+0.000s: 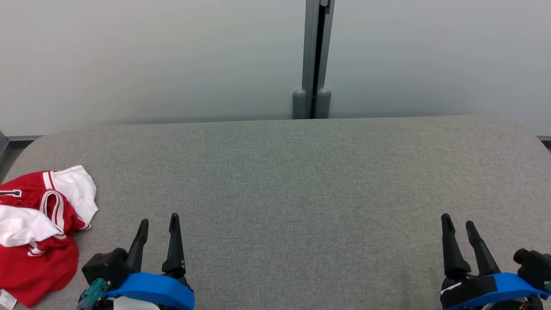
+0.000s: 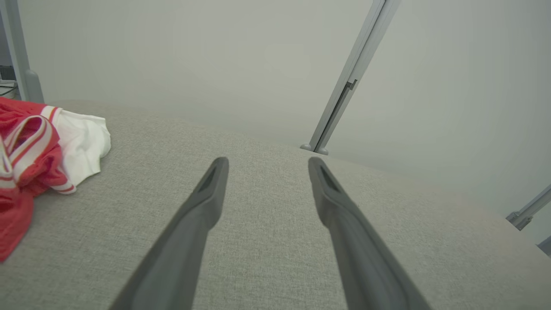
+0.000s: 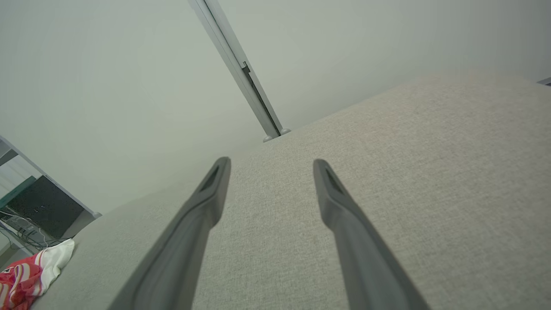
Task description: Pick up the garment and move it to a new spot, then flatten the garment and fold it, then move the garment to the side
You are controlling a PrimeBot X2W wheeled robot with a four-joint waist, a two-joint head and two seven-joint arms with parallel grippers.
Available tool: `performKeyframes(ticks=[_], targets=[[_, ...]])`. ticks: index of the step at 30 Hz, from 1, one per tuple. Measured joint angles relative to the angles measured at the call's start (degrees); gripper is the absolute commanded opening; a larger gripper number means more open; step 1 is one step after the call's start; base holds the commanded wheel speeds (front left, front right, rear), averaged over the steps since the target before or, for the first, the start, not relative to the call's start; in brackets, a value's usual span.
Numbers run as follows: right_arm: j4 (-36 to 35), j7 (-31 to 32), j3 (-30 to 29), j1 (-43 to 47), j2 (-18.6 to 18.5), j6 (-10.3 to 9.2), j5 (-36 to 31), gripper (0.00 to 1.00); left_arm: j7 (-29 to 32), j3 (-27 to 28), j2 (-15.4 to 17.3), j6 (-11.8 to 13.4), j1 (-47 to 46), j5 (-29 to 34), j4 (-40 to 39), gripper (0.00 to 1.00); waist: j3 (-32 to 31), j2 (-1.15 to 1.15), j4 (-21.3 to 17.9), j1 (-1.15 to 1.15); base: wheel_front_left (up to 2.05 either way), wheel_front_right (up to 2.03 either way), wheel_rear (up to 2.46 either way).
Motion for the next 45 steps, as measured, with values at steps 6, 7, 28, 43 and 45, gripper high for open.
performKeyframes(ticks=[6,7,28,43,45], targets=[[-0.3,0.3,0.0,0.5,0.0,0.01,-4.7,1.00,-0.7,-0.8,0.0,0.7,0.1,2.8,0.5,1.00,-0.4,0.00,0.2,0.00,0.00,0.00,0.00],[-0.4,0.3,0.0,0.6,0.0,0.01,-5.5,1.00,-1.0,-0.9,0.0,0.9,0.2,3.3,0.5,1.00,-0.4,0.00,0.3,0.00,0.00,0.00,0.00],[-2.7,1.1,-0.4,1.6,-0.1,0.02,-18.1,1.00,-3.6,-1.6,-0.5,1.5,1.7,8.7,2.2,1.00,-1.2,0.00,1.0,0.00,0.00,0.00,0.00],[-2.9,-0.5,-1.1,2.3,-0.2,0.09,-23.5,1.00,-5.2,-2.3,-0.7,1.7,2.3,12.5,2.2,1.00,-1.6,0.00,1.3,0.00,0.00,0.00,0.00],[-2.9,-0.8,-1.1,2.3,-0.2,0.09,-23.9,1.00,-5.4,-2.5,-0.7,1.7,2.3,12.9,2.3,1.00,-1.6,0.00,1.3,0.00,0.00,0.00,0.00]])
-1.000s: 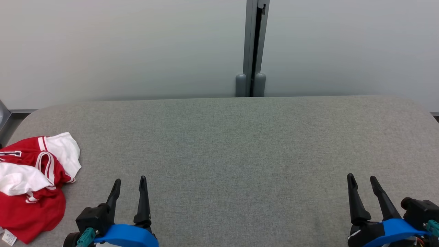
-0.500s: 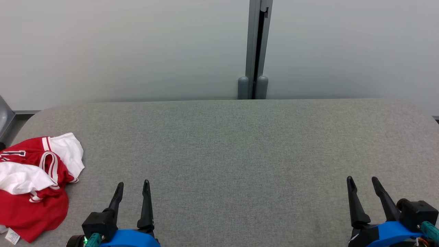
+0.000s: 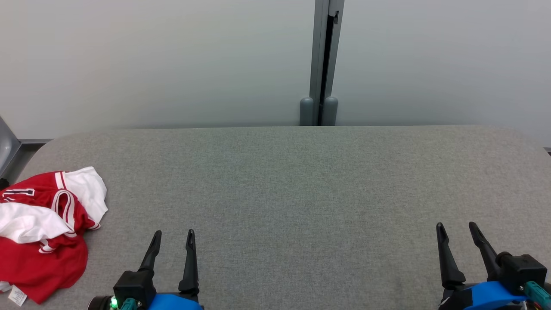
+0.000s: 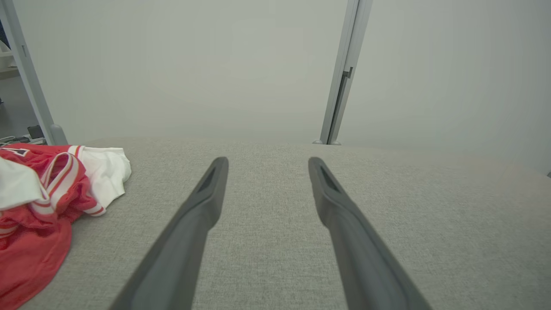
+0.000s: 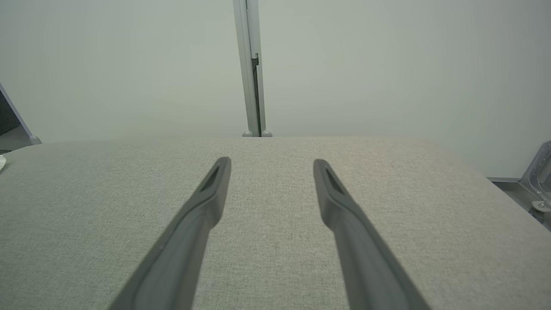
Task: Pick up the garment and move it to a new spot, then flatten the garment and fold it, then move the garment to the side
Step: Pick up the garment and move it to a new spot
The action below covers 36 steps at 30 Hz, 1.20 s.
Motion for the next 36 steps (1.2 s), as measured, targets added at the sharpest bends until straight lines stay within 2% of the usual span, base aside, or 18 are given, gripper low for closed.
performKeyframes(ticks=[6,23,29,36], targets=[[0.2,-0.5,-0.2,0.0,0.0,0.00,-1.0,1.00,-0.2,-0.2,0.0,0.8,0.1,1.0,0.6,1.00,0.0,0.00,0.2,0.00,0.00,0.00,0.00],[1.2,-1.4,-0.2,0.1,0.0,0.00,0.5,1.00,0.0,-0.4,0.1,0.8,0.1,-0.6,0.6,1.00,0.0,0.00,1.0,0.00,0.00,0.00,0.00],[1.3,-1.4,-0.1,1.0,-0.1,0.00,0.9,1.00,0.4,-0.6,0.8,1.3,0.0,-0.6,0.0,1.00,-0.4,0.00,4.8,-0.01,0.00,0.00,0.00],[1.1,-1.7,0.1,1.0,-0.1,0.00,1.1,1.00,0.9,-0.7,1.7,1.8,0.1,-0.3,-1.7,1.00,-1.2,0.00,13.5,0.00,0.00,0.00,0.00]])
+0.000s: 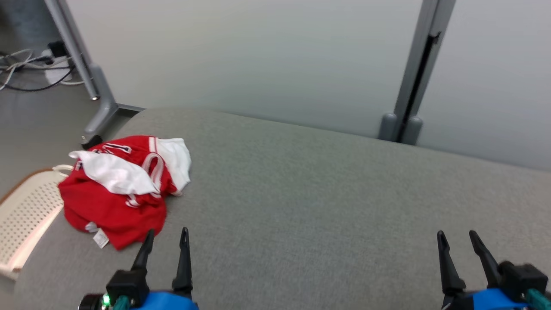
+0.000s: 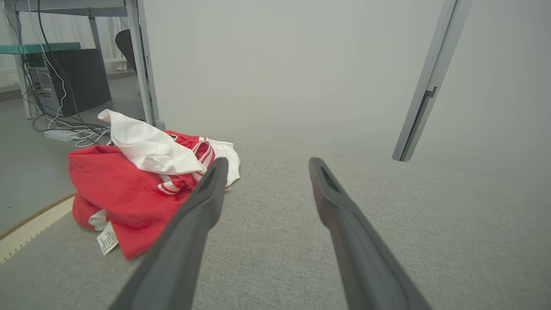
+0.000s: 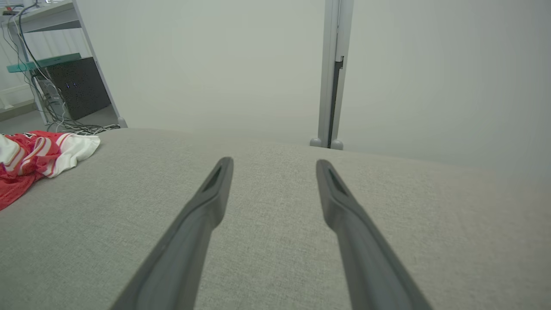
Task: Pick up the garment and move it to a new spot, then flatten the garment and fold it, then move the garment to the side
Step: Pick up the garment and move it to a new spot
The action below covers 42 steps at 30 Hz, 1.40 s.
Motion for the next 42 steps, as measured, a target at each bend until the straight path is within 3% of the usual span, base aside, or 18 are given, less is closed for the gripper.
performKeyframes(ticks=[8,17,28,36,42], targets=[[0.3,-0.5,1.2,-0.2,0.0,0.00,0.8,1.00,0.4,0.6,1.4,0.7,0.3,0.0,-1.8,1.00,0.2,0.00,10.9,-0.01,0.00,0.00,0.00],[1.0,0.4,6.4,-4.8,0.0,0.01,0.1,1.00,-0.6,4.5,2.3,3.6,3.7,-1.2,-5.2,1.00,4.9,0.00,14.9,0.00,0.00,0.00,0.00],[2.4,0.2,5.8,-5.3,0.0,0.00,0.3,1.00,0.2,5.8,3.0,3.5,3.2,-2.7,-6.6,1.00,5.4,0.00,15.2,0.00,0.00,0.00,0.00],[0.1,0.5,3.4,-3.4,0.0,0.00,0.1,1.00,12.6,9.1,9.4,-1.3,-13.2,-8.2,-6.3,1.00,8.0,0.01,14.7,-0.01,0.00,0.00,0.00],[-3.1,2.9,4.8,-3.9,0.0,0.00,-1.6,1.00,23.7,12.3,12.2,-2.0,-26.5,-14.2,1.9,1.00,13.8,0.03,9.0,0.02,0.00,0.00,0.00]])
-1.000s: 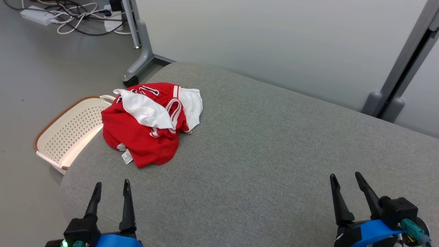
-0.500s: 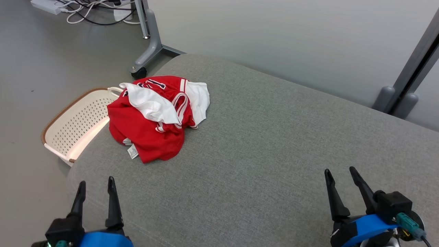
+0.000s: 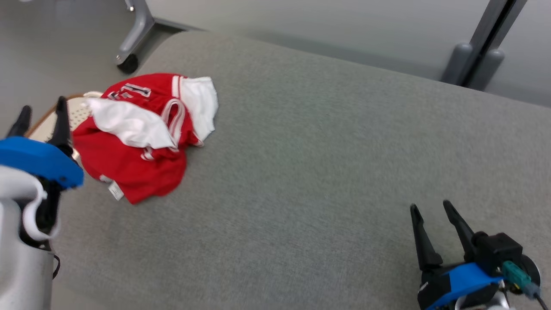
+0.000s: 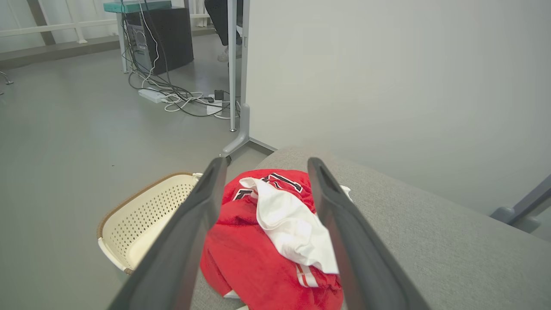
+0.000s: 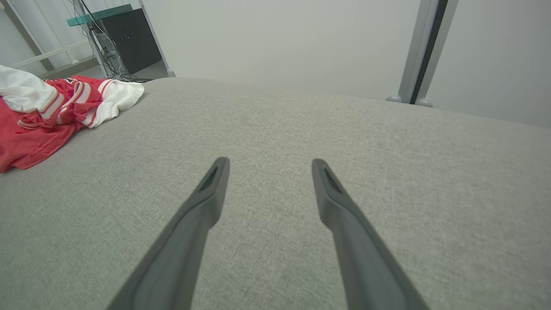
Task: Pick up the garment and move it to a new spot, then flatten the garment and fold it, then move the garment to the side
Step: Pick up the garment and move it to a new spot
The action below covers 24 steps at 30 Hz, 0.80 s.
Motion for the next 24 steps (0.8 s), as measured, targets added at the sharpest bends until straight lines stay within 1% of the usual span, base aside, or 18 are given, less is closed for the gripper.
performKeyframes(ticks=[5,7,10,14,17,20,21,22,23,24], targets=[[-3.2,2.0,1.5,-0.8,0.0,0.01,-1.5,1.00,8.6,2.7,3.8,0.7,-5.5,-3.4,6.9,1.00,4.3,-0.01,-6.0,-0.01,0.00,0.00,0.00],[-4.5,2.8,1.8,-0.9,0.0,0.00,-2.1,1.00,11.7,3.7,4.8,1.5,-6.7,-4.7,9.2,1.00,5.9,0.00,-8.2,0.00,0.00,0.00,0.00],[-6.4,3.8,1.7,-0.9,0.0,0.00,-2.6,1.00,15.9,4.6,6.9,3.8,-7.2,-5.1,11.8,1.00,7.6,0.00,-11.2,-0.01,0.00,0.00,0.00],[-8.6,4.6,1.0,-0.8,0.0,0.00,-3.1,1.00,18.8,5.1,8.7,7.3,-6.9,-4.2,12.6,1.00,9.4,0.00,-14.1,-0.01,0.00,0.00,0.00],[-9.9,5.4,0.6,-0.6,0.0,0.00,-3.2,1.00,19.9,6.4,8.9,9.2,-6.4,-4.9,12.9,1.00,10.9,-0.01,-15.5,-0.02,0.00,0.00,0.00],[-10.7,5.7,0.9,-0.6,0.0,0.00,-3.5,1.00,22.0,6.5,8.1,11.2,-4.8,-5.2,13.4,1.00,11.9,0.00,-16.3,-0.02,0.00,0.00,0.00],[-11.0,5.8,1.2,-0.6,0.0,0.00,-3.3,1.00,23.8,7.9,6.4,11.7,-3.0,-8.0,13.6,0.97,12.4,-0.01,-17.0,-0.03,0.00,0.00,0.00],[-11.1,6.0,1.3,-0.6,0.0,0.00,-3.2,1.00,23.6,8.2,6.0,11.6,-2.7,-8.6,13.4,0.18,12.5,-0.02,-17.1,-0.02,0.00,0.00,0.00],[-11.2,6.0,1.4,-0.6,0.0,0.00,-3.1,1.00,23.0,8.2,5.9,11.5,-2.2,-8.5,13.1,0.00,12.6,-0.02,-17.3,-0.02,0.00,0.00,0.00],[-11.2,6.0,1.4,-0.6,0.0,0.00,-3.1,1.00,22.4,8.2,5.9,11.3,-1.8,-8.5,13.0,0.00,12.6,-0.01,-17.4,-0.02,0.00,0.00,0.00]])
